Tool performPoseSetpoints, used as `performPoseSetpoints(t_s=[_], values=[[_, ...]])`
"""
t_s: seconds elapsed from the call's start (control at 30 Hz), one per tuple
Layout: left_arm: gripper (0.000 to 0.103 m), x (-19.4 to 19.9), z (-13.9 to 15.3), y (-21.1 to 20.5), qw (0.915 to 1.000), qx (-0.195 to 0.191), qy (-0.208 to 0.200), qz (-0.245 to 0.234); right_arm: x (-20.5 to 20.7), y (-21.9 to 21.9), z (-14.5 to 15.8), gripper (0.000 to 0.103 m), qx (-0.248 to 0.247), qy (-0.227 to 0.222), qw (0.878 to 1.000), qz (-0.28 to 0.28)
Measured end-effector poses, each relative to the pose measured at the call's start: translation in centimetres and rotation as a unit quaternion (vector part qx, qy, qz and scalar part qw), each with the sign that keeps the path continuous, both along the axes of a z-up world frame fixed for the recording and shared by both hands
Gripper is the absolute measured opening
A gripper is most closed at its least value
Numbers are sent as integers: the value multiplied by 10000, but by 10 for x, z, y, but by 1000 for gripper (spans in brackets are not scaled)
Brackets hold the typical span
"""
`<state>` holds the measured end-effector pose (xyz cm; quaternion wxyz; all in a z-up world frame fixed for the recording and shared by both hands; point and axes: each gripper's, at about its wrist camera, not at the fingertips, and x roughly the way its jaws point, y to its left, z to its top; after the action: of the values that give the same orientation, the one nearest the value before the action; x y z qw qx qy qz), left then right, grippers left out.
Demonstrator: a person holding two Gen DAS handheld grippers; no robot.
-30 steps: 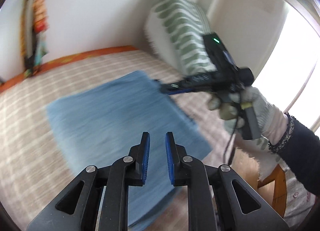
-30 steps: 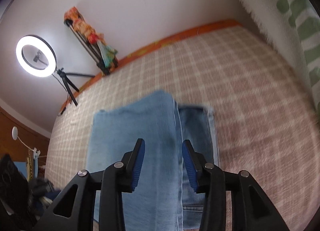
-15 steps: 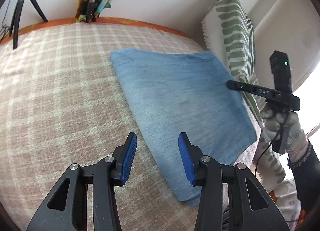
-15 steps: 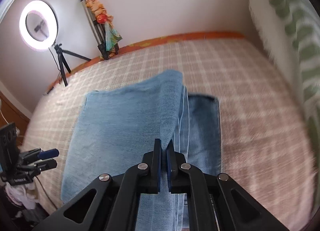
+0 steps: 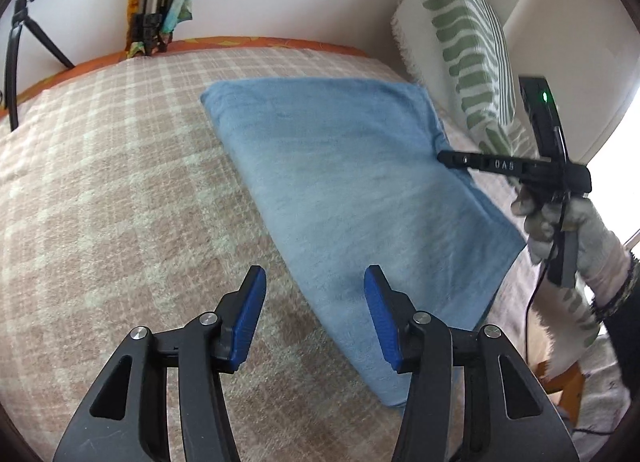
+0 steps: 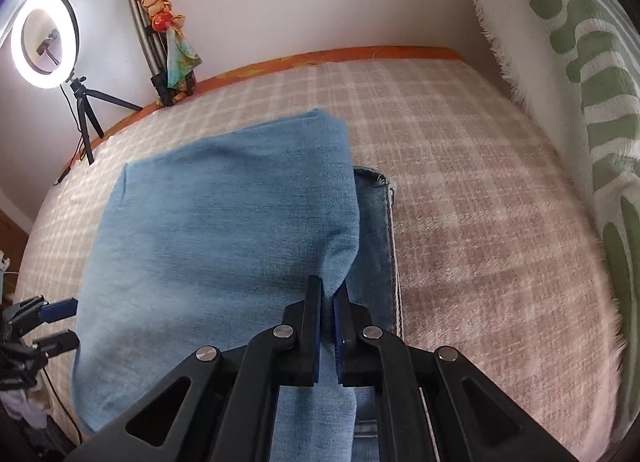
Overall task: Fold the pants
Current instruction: 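Close both grippers on the edge of the folded jeans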
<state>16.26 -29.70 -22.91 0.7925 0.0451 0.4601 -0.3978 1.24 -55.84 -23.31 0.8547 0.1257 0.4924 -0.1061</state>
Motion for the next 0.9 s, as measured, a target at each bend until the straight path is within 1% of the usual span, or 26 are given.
performPoseSetpoints(t_s=[0.07,0.17,0.2,0.23,0.27,0.3,0.33,0.37,0.4,0.43,0.47,0.5,0.53,0.57,0.63,0.67,0.77,0.83,0.9], values=[[50,-11,-4,-1,9998,112,-75,-142,2,5,0,4,-167,43,9998,121],[51,-37,-8,-1,9965,401,-600,-422,3,4,2,8,-244,129,9995,163],[51,-45,-8,0,9948,455,-762,-493,4,2,4,14,-222,129,9996,126],[51,-49,-6,2,9940,479,-832,-532,3,0,6,22,-183,112,9997,96],[51,-52,-5,5,9938,486,-836,-558,1,-4,10,25,-88,49,9999,57],[50,-52,-3,8,9943,456,-776,-575,-2,-7,13,36,-30,-31,10000,20],[50,-50,-1,11,9952,412,-658,-596,-5,-11,16,42,34,-138,9999,-19],[50,-48,0,14,9961,363,-527,-604,-9,-16,19,44,136,-255,9996,-68],[50,-43,2,19,9974,232,-341,-584,-13,-22,21,53,281,-332,9990,-123],[50,-37,4,23,9985,90,-178,-518,-16,-27,22,66,416,-380,9983,-160],[52,-31,5,26,9991,-43,-27,-424,-17,-30,22,72,517,-419,9976,-179],[56,-19,7,30,9992,-253,232,-225,-19,-35,21,80,634,-460,9968,-170],[56,-9,7,33,9981,-415,441,-60,-19,-38,19,84,762,-483,9958,-129],[56,3,5,37,9953,-626,732,121,-20,-42,15,84,955,-496,9942,-85],[56,18,2,38,9898,-864,1090,311,-19,-47,9,85,1235,-506,9910,-52],[56,25,1,37,9881,-922,1179,370,-18,-50,3,86,1455,-518,9880,4],[56,40,-5,27,9855,-938,1348,423,-18,-53,-7,88,1734,-478,9836,106],[56,45,-9,22,9835,-970,1464,427,-15,-53,-15,89,1759,-433,9833,155],[56,50,-13,18,9818,-988,1566,433,-16,-53,-18,92,1806,-569,9816,244]])
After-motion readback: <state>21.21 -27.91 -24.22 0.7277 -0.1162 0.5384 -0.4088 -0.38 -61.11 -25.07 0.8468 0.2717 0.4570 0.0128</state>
